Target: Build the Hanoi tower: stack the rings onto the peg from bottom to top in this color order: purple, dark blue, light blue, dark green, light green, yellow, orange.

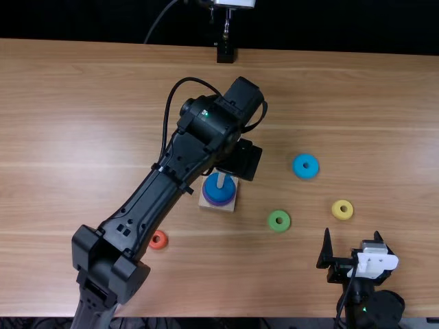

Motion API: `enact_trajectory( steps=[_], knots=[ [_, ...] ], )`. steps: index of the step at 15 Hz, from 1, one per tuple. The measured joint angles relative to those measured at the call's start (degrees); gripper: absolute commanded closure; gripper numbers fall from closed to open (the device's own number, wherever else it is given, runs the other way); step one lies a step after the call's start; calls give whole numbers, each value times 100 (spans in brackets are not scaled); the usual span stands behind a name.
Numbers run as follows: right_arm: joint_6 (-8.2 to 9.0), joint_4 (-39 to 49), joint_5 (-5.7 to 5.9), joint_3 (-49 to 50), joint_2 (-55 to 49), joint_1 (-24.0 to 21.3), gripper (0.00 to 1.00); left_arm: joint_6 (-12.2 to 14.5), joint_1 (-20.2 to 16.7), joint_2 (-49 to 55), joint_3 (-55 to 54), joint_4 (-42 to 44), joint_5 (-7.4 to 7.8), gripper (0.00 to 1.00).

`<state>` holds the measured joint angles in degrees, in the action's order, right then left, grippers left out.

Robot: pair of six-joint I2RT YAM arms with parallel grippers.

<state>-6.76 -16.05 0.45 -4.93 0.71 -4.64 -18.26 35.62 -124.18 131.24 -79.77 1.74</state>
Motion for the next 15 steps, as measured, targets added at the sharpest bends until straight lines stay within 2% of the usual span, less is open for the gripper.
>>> enact_trajectory(
  steps=[1,3,7,10,12,15],
  knots=[
    [0,0,0,2,0,0,0,2,-46,96,-20,332,4,0],
    [-2,0,0,0,-2,0,0,2,-498,981,-750,1451,7,0],
    [-2,2,2,2,-2,0,0,0,-1692,3456,-3346,3580,-52,0],
    [0,0,0,0,0,0,0,4,-2162,4892,-5519,5110,-50,0],
    [0,4,0,0,0,0,0,4,-2640,5847,-6756,5668,-111,0],
    [0,0,0,0,-2,0,0,7,-3060,7449,-8133,5860,-186,0]
  ],
)
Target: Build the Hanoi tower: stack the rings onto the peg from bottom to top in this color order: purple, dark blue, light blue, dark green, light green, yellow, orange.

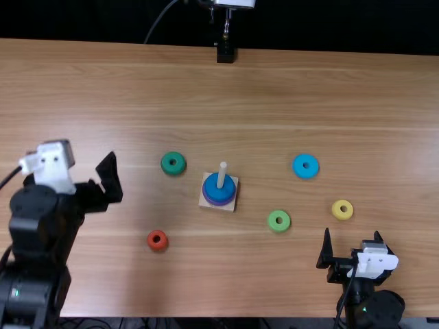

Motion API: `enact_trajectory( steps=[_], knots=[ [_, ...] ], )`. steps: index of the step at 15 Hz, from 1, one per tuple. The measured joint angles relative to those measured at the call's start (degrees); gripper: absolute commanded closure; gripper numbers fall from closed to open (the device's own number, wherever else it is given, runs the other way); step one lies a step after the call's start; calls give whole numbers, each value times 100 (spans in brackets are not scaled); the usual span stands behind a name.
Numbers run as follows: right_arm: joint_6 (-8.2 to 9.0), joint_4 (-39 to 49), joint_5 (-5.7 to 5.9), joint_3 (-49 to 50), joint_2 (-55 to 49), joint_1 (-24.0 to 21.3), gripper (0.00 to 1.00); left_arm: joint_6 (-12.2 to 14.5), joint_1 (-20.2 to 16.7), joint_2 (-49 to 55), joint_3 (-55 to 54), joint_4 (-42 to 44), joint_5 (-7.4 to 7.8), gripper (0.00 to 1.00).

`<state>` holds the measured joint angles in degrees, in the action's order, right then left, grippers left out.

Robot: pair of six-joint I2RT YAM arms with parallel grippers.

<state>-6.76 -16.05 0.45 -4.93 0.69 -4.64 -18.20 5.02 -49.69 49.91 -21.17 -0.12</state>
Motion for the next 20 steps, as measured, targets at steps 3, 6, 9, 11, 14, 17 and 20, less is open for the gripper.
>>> enact_trajectory(
  steps=[3,6,9,11,14,17,20],
  knots=[
    [-2,0,0,0,2,0,0,203,-20,1279,-1239,7,-81,0],
    [0,2,0,2,2,0,0,798,-24,2544,-2468,-7,-116,0],
    [0,0,0,2,0,-2,0,981,-72,3449,-3346,63,-131,0],
    [0,0,0,0,2,0,0,1034,-138,3871,-3762,72,-273,0],
    [0,4,-2,0,0,0,0,1073,-127,4391,-4339,133,-356,0],
    [0,-2,0,0,0,0,0,1086,-127,4616,-4398,254,-358,0],
    [0,-4,0,0,0,0,0,1093,-129,4752,-4437,205,-361,0]
  ],
)
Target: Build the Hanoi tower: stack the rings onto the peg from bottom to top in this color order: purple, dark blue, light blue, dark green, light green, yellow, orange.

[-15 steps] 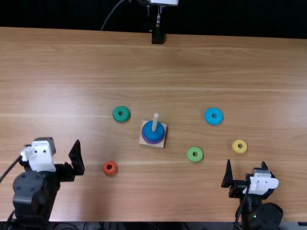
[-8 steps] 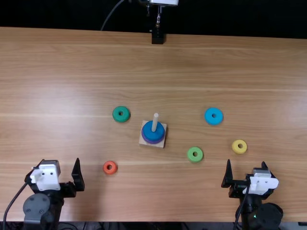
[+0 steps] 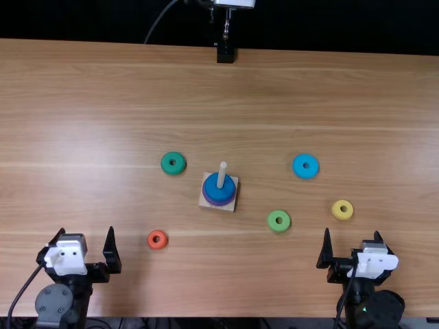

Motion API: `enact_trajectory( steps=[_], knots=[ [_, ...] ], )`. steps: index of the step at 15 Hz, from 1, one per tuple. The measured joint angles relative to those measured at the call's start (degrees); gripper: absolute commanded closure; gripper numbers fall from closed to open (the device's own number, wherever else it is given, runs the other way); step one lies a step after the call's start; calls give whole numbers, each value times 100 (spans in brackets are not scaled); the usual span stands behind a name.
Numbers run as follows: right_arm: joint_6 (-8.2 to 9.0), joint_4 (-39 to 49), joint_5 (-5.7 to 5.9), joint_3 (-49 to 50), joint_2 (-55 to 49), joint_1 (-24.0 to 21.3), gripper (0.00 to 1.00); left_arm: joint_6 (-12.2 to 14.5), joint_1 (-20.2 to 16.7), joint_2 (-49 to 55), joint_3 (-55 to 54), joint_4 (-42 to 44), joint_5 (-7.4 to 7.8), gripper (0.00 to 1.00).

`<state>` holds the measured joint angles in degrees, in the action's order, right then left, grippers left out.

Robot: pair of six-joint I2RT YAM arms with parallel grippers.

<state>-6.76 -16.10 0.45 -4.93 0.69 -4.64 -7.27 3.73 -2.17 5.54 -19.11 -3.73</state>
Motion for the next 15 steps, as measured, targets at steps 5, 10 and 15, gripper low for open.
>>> enact_trajectory(
  steps=[5,10,15],
  knots=[
    [-2,2,-2,0,0,0,0,-2,2,151,63,-310,-15,0],
    [-2,4,0,0,0,0,0,0,2,151,63,-310,-17,0],
    [-2,4,-2,0,0,0,0,-2,2,151,63,-310,-17,0]
  ],
)
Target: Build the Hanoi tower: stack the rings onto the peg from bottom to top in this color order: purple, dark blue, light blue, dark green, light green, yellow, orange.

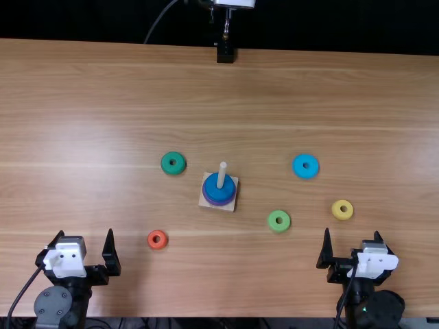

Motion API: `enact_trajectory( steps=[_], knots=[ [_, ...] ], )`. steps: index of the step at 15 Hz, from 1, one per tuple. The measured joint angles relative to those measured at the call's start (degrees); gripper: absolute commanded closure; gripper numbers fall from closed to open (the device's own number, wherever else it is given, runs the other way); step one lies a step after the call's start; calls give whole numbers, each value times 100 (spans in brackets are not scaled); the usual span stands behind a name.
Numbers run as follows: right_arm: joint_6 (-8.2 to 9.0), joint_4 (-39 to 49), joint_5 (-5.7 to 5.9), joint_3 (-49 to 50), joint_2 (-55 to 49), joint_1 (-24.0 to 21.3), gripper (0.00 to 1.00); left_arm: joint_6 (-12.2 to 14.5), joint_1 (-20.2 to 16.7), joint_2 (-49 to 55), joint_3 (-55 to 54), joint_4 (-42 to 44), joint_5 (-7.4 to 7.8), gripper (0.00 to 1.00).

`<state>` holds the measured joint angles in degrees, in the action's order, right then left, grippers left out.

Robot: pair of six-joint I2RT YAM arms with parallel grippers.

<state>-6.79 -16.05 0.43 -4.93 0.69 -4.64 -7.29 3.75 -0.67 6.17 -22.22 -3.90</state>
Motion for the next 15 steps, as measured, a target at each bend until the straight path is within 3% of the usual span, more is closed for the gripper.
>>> enact_trajectory(
  steps=[15],
  knots=[
    [-52,236,24,-50,2,-2,0,0,0,0,0,0,0,0]
  ],
)
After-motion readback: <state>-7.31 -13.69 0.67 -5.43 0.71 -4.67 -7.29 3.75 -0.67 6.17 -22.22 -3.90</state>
